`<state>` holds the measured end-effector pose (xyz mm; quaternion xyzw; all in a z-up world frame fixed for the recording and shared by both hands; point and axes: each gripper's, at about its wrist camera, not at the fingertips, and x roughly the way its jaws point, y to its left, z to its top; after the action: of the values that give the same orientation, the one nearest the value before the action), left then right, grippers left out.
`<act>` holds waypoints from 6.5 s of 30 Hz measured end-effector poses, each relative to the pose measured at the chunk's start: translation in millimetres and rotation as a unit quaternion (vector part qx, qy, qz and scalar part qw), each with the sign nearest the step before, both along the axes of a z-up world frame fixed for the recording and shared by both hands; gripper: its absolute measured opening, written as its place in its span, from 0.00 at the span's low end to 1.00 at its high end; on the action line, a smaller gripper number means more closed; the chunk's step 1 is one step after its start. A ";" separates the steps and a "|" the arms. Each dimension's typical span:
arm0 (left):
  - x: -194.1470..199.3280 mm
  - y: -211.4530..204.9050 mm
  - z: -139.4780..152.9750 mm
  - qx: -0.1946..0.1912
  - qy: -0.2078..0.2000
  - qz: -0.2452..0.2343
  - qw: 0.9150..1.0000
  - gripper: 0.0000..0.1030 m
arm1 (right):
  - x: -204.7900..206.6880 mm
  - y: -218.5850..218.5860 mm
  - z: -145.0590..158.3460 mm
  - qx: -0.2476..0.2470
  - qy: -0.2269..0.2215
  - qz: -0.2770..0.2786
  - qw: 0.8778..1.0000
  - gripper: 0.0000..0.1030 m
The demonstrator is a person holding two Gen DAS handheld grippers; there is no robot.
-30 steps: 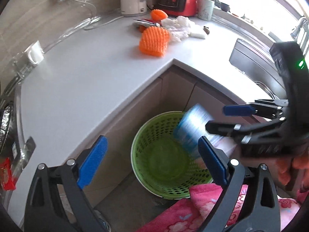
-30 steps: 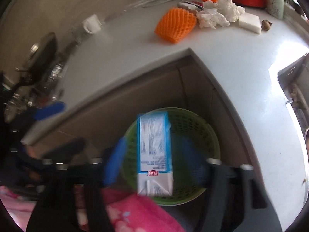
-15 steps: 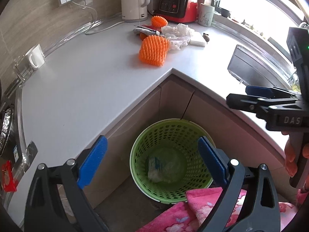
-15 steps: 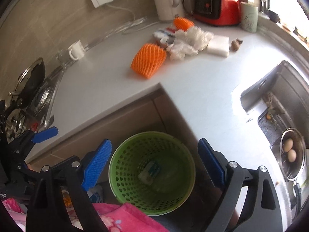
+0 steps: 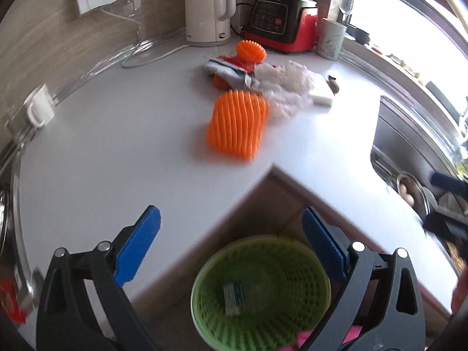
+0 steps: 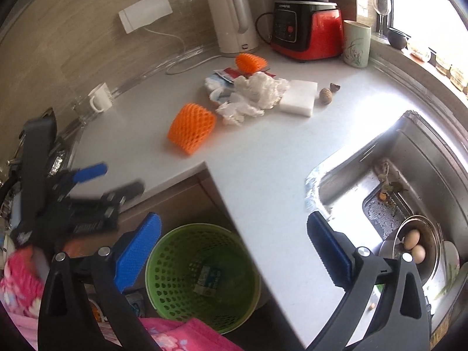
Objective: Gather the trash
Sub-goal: 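Grasp the orange foam net with the left gripper, then grasp the brown nut with the right gripper while the left gripper carries the foam net, then release the foam net into the basket with the left gripper while the right gripper drops the nut, then move the left gripper to the tissues and grasp a white tissue, then lift the tissue with the left gripper while the right gripper grasps the white sponge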
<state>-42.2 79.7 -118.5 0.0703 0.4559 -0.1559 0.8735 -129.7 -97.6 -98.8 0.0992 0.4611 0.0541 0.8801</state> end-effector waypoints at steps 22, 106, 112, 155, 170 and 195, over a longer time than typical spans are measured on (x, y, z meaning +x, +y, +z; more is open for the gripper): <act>124.4 -47.4 -35.9 -0.007 0.047 0.032 0.998 0.28 | 121.0 -106.3 -23.7 -0.011 -0.004 -0.029 1.000 0.96; -101.3 58.8 14.7 -0.051 0.027 -0.013 0.998 0.77 | -60.4 83.8 -62.6 0.025 0.068 0.067 0.995 0.31; -103.3 66.2 16.6 -0.045 0.019 -0.010 0.999 0.77 | -59.8 86.7 -63.9 0.028 0.064 0.053 0.996 0.64; 85.7 -106.1 10.3 -0.068 0.017 0.030 0.997 0.77 | 123.6 -98.3 -35.5 -0.050 0.009 0.013 0.999 0.77; 152.0 -127.6 -46.6 -0.049 0.090 0.083 0.991 0.22 | 181.9 -124.5 -60.3 -0.025 0.009 0.049 0.998 0.77; 85.7 -47.4 23.4 -0.096 0.023 0.145 0.985 0.07 | 226.5 -94.5 -90.5 -0.057 0.012 0.017 0.998 0.86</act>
<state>43.5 32.3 -95.1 -0.0842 0.4646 -0.0719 0.8786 96.7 -192.1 -189.3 0.0419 0.4760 0.0415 0.8775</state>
